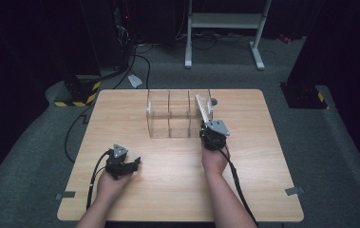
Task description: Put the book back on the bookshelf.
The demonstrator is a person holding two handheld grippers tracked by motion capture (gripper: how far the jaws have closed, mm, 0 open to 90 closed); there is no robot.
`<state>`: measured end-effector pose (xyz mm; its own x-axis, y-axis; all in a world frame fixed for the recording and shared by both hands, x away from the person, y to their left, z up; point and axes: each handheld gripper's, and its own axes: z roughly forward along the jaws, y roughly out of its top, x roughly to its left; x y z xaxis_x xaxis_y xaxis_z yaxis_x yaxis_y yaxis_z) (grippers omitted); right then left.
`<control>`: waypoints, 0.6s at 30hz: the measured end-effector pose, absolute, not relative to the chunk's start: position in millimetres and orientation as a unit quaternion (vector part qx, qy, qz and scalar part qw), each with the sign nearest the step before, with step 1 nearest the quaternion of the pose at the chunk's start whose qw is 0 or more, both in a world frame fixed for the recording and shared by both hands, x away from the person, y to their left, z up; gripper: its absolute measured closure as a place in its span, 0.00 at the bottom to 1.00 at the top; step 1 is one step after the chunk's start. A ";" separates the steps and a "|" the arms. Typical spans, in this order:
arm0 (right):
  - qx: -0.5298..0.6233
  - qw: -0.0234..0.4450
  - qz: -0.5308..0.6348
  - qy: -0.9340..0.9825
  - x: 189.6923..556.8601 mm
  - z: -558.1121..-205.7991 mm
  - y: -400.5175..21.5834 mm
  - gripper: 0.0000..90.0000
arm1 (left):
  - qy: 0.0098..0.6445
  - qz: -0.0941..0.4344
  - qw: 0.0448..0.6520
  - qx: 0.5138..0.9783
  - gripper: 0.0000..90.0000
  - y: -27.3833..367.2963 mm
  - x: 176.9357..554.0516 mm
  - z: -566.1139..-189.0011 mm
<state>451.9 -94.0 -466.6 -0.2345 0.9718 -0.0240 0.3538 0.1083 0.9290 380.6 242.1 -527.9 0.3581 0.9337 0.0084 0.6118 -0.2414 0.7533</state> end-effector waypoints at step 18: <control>0.508 0.303 0.452 0.668 431.9 -470.1 -111.5 0.70 | 0.515 0.237 0.338 0.751 0.38 242.1 380.4 -527.8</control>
<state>431.9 -111.5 -470.1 -0.3008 0.9521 0.0543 0.4045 0.0758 0.9114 380.4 242.1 -527.8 0.3566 0.9342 0.0072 0.6136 -0.2400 0.7523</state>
